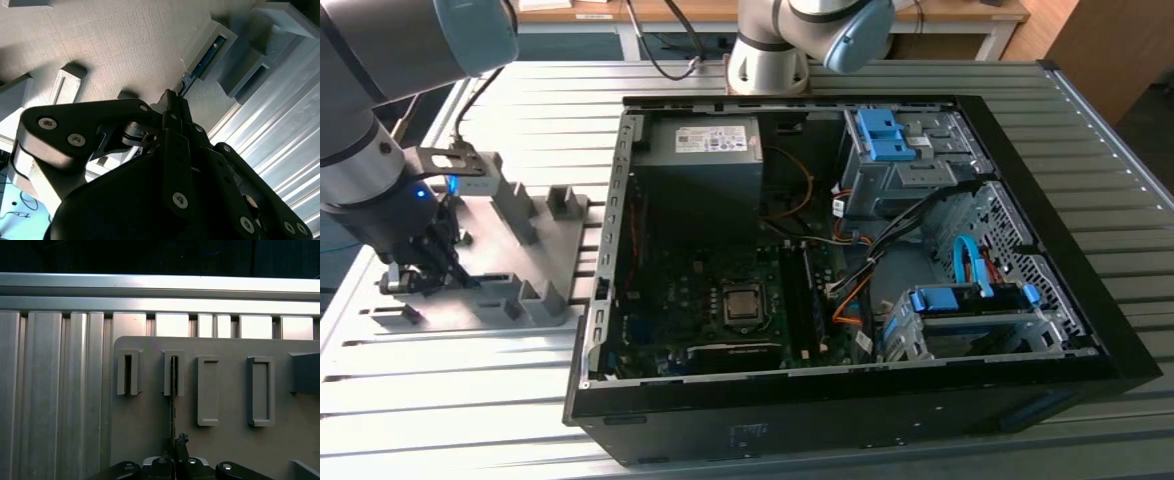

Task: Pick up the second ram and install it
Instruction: 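Pick up the second ram and move it above second insertion slot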

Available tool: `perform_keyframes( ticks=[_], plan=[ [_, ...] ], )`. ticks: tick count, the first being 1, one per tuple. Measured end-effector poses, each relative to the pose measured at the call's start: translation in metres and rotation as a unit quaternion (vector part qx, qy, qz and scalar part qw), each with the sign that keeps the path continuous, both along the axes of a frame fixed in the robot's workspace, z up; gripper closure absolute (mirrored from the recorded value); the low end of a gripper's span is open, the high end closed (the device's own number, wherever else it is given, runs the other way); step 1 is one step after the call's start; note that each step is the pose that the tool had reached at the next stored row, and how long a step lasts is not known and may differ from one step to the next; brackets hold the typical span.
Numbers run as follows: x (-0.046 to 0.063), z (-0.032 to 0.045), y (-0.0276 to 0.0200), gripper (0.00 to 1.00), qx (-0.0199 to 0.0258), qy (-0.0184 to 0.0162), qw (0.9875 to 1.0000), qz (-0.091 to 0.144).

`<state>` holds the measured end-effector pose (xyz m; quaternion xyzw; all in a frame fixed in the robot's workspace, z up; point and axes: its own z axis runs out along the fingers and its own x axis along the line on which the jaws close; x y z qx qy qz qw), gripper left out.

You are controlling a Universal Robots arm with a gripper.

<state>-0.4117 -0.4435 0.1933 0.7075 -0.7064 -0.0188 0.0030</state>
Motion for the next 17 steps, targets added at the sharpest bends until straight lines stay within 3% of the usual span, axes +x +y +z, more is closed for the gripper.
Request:
perform_keyframes(
  ticks=[3, 11, 17],
  plan=[
    [0.0, 0.0009, 0.0, 0.86, 0.0001, -0.0002, 1.0, 0.0],
    [0.0, 0.0233, 0.0, 0.86, 0.001, 0.0, 1.0, 0.0],
    [0.0, 0.0332, 0.0, 0.86, 0.0012, 0.0, 1.0, 0.0]
  ],
)
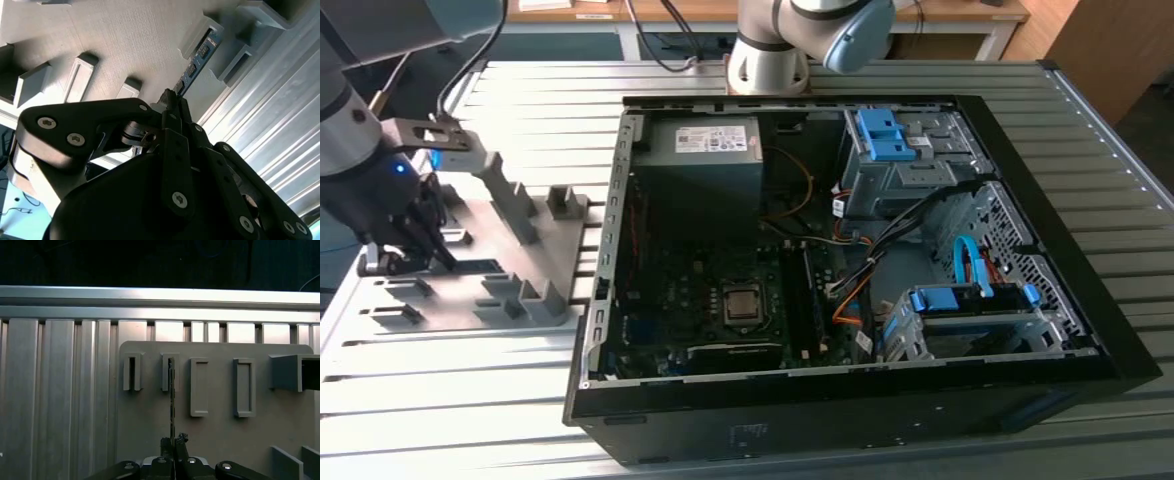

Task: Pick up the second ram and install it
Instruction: 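Pick up the second ram and move it above second insertion slot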

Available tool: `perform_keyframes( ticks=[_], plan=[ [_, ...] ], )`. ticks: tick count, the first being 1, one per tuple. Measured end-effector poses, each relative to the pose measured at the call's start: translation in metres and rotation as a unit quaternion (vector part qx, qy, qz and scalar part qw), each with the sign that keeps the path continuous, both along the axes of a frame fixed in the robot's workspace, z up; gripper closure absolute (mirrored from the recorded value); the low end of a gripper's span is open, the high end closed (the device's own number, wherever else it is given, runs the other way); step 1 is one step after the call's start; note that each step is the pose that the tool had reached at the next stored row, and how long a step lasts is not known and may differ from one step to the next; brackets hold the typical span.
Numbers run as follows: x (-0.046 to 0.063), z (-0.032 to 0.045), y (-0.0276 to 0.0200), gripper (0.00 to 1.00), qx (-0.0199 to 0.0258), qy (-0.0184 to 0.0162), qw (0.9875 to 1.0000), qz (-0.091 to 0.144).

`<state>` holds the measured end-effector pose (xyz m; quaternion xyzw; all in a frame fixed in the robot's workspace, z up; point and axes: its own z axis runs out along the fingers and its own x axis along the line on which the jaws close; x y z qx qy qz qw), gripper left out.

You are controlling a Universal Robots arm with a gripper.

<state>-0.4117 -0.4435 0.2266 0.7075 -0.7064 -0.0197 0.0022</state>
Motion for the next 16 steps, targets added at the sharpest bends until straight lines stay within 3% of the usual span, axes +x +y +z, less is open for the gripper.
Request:
perform_keyframes(
  ticks=[16],
  plan=[
    [0.0, 0.0192, 0.0, 0.86, 0.0002, 0.0, 1.0, 0.0]
  ],
)
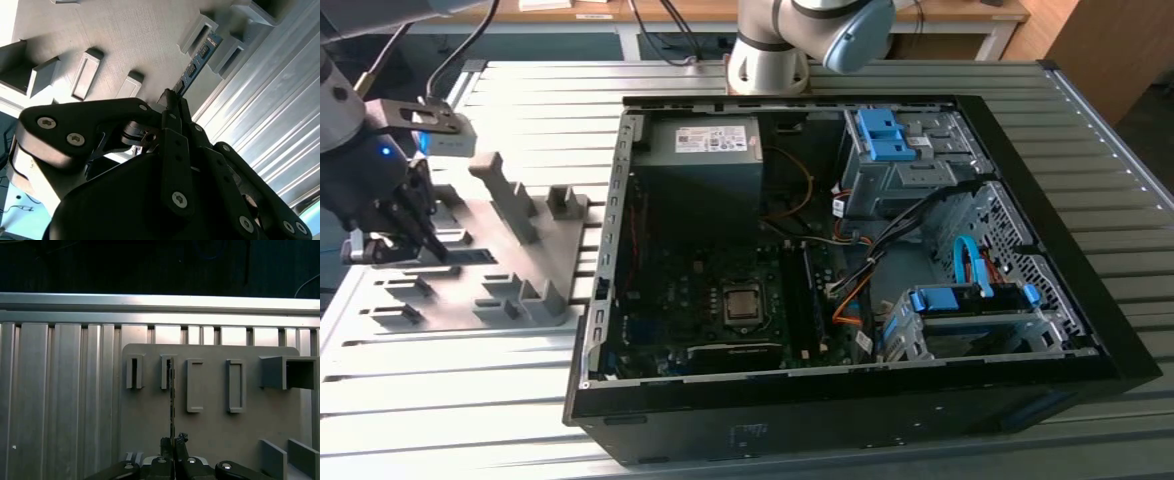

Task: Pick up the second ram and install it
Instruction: 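Pick up the second ram and move it above second insertion slot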

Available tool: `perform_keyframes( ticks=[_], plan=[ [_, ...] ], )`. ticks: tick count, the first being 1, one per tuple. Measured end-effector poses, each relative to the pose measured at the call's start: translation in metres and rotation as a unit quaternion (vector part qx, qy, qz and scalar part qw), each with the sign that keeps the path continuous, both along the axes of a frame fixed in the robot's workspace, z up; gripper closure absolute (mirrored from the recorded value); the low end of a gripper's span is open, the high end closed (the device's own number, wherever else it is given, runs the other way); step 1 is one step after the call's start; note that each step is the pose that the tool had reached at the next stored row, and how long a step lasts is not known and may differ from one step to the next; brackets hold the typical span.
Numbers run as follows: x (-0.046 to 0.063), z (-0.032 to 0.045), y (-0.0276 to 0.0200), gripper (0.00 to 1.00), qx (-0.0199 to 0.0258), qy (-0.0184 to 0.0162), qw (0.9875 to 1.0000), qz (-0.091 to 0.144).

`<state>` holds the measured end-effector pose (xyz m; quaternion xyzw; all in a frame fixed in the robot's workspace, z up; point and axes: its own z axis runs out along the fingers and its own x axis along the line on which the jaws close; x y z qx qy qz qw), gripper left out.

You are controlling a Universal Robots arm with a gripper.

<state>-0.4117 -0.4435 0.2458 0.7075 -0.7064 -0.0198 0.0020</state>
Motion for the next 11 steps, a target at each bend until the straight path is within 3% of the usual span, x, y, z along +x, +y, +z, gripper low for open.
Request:
perform_keyframes(
  ticks=[11],
  plan=[
    [0.0, 0.0093, 0.0, 0.86, 0.0, 0.0, 1.0, 0.0]
  ],
)
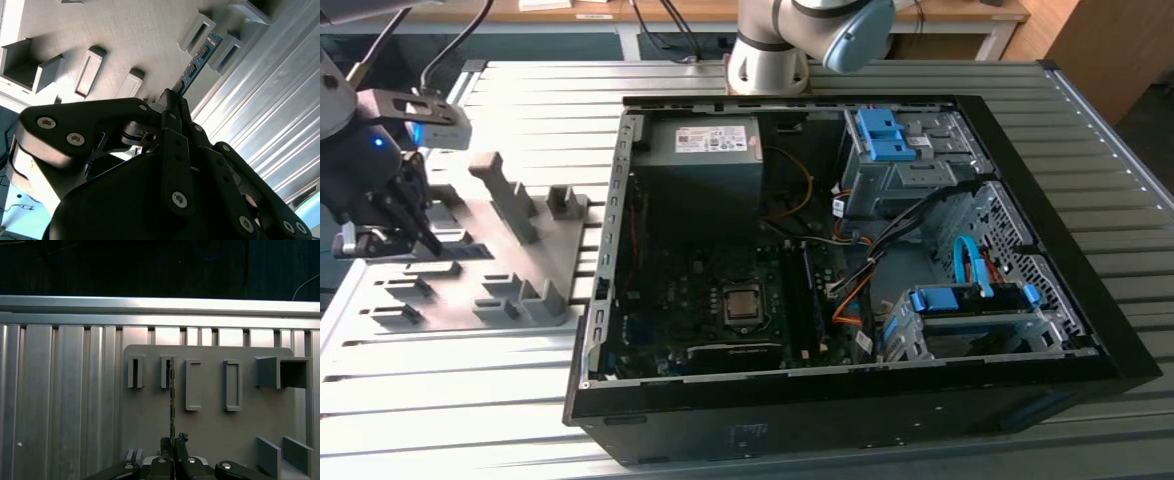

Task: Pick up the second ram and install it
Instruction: 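Pick up the second ram and move it above second insertion slot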

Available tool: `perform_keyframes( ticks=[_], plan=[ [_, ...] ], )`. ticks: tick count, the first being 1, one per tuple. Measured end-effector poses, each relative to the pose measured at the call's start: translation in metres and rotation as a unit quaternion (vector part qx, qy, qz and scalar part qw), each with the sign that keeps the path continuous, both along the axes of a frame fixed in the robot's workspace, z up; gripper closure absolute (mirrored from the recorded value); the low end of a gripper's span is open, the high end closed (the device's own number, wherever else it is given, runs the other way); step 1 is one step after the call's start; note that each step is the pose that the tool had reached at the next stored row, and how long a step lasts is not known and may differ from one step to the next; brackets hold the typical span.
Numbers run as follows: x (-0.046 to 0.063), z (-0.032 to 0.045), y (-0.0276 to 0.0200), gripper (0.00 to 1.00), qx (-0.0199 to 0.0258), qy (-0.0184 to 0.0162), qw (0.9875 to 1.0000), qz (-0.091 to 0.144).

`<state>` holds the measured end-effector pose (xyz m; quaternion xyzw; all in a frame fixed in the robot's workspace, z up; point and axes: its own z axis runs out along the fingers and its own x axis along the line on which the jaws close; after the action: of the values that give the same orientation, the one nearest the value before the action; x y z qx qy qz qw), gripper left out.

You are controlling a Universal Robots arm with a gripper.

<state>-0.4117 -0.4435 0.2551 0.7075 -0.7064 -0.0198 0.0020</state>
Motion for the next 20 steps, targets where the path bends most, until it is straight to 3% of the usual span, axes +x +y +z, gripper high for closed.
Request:
perform_keyframes(
  ticks=[20],
  plan=[
    [0.0, 0.0154, 0.0, 0.86, 0.0, 0.0, 1.0, 0.0]
  ],
)
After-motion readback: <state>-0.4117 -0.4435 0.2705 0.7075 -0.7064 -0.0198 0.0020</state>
